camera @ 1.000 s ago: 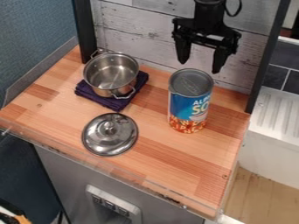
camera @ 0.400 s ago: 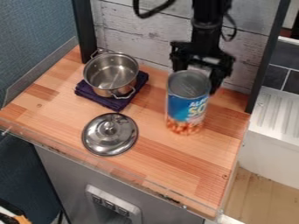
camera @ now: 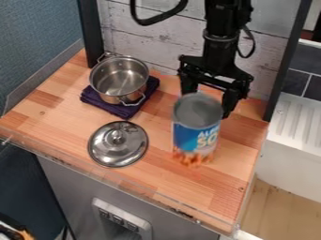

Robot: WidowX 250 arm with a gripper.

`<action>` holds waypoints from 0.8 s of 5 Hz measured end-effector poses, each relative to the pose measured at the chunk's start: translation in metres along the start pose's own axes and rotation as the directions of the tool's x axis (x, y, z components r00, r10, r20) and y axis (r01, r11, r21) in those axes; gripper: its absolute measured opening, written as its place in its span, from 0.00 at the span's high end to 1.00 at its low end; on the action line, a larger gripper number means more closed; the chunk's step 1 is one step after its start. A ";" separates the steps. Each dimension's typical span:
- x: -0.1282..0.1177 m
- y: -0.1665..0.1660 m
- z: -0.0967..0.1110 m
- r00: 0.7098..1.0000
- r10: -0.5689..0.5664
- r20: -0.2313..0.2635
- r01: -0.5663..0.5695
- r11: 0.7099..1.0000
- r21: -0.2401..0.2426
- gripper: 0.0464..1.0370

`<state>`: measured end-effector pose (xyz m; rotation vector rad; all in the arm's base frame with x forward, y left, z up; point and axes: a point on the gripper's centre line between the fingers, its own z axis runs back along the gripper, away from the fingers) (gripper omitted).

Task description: Move the blue can to the bottom right side of the table

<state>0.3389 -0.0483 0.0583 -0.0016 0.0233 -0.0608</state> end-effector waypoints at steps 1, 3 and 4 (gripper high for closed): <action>-0.019 -0.004 0.003 1.000 0.001 -0.013 0.000 1.000 0.025 0.04; -0.039 -0.006 0.007 1.000 0.004 -0.019 -0.004 0.999 0.035 0.04; -0.036 -0.006 0.010 1.000 -0.027 0.005 0.027 0.999 0.032 0.04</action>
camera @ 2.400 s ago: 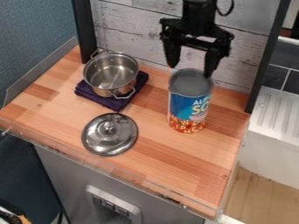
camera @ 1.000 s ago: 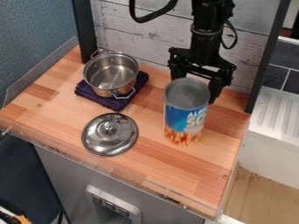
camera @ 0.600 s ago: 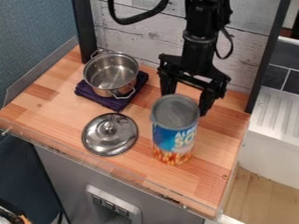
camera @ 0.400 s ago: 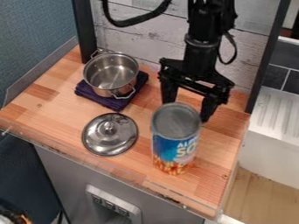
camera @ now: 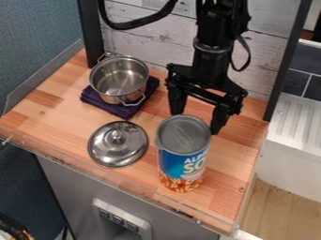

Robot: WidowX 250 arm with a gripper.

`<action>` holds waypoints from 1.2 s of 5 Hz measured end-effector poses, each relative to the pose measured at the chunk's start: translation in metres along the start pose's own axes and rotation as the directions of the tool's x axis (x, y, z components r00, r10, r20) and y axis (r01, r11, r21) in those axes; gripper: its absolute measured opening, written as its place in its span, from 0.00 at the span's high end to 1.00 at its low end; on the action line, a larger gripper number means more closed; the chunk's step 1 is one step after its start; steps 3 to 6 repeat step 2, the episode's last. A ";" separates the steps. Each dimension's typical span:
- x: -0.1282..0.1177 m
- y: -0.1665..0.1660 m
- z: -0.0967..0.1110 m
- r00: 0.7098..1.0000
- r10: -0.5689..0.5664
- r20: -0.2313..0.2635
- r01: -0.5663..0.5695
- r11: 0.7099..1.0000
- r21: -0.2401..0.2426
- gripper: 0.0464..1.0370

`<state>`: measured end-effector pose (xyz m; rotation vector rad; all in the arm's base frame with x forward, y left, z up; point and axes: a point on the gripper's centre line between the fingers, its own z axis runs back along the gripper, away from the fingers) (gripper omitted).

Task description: Move the blue can to the bottom right side of the table

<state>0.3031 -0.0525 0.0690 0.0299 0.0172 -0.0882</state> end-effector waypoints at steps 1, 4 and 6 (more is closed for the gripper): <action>0.011 -0.004 0.024 0.995 -0.018 0.101 0.018 1.000 -0.005 0.04; 0.016 -0.005 0.036 0.990 -0.012 0.142 0.014 1.000 -0.011 0.04; 0.016 -0.005 0.036 0.990 -0.012 0.142 0.014 1.000 -0.011 0.04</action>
